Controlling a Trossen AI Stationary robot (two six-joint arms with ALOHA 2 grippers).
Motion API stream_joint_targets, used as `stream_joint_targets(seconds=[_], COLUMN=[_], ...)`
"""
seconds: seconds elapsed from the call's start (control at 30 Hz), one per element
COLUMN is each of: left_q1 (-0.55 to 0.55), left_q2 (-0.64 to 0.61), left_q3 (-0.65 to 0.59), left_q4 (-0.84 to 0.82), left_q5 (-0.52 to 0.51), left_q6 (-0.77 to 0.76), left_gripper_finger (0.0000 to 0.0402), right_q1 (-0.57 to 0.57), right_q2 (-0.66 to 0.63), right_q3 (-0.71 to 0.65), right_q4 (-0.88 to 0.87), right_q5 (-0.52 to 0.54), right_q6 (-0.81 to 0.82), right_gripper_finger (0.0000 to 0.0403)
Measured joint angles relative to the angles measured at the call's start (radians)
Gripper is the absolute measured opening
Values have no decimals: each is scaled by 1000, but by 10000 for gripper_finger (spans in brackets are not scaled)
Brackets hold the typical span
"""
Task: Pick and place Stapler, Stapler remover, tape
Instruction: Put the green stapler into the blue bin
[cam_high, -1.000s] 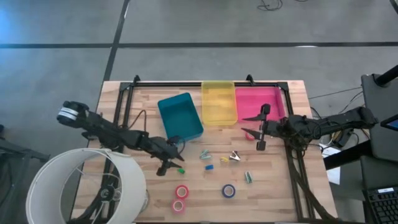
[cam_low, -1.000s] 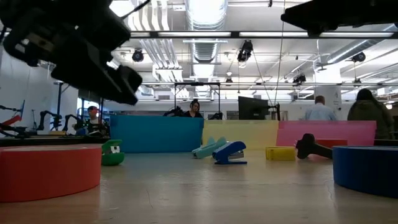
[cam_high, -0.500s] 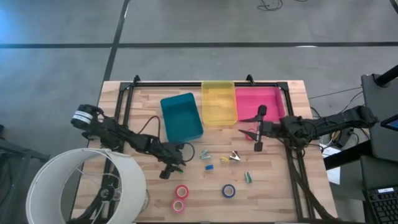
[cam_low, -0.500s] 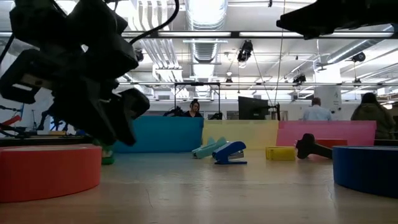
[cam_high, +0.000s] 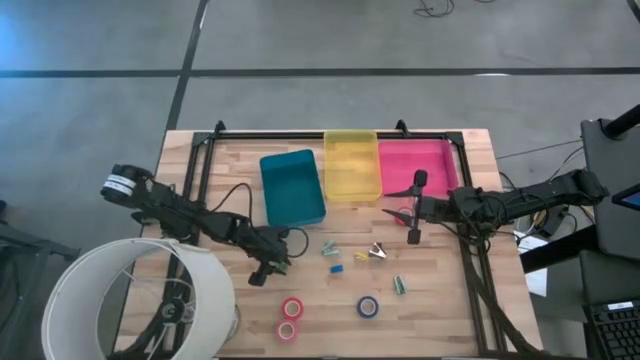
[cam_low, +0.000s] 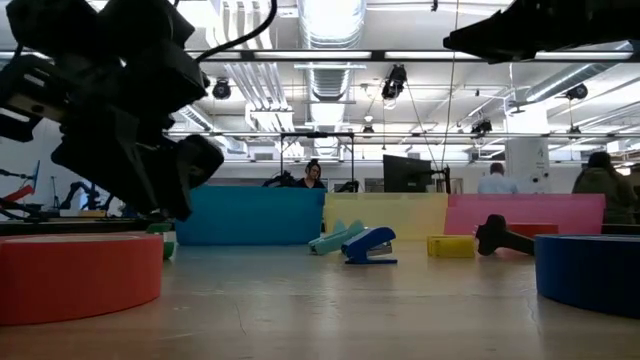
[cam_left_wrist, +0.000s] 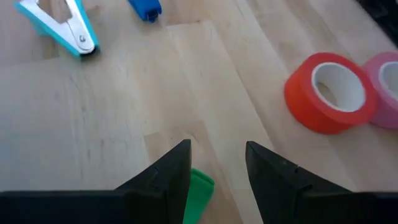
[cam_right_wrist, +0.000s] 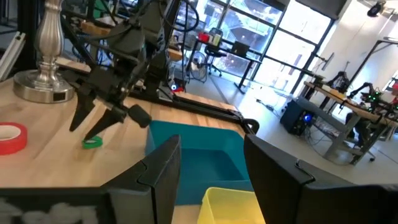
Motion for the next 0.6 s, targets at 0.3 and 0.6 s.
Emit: stream_joint_targets(seconds=[0.3, 0.6], left_q1=[-6, -6], left_q2=[-52, 4], left_q3=[1, 54], left_q4=[-74, -151], left_q5=[-6, -38], left_q6=[67, 103], left_gripper_finger=[153, 151], right_q1=[0, 0], right_q2=[0, 0], right_q3=[0, 0], right_q4=[0, 0], right_q5=[0, -1], right_q6=[-3, -3], right_gripper_finger=[173, 173])
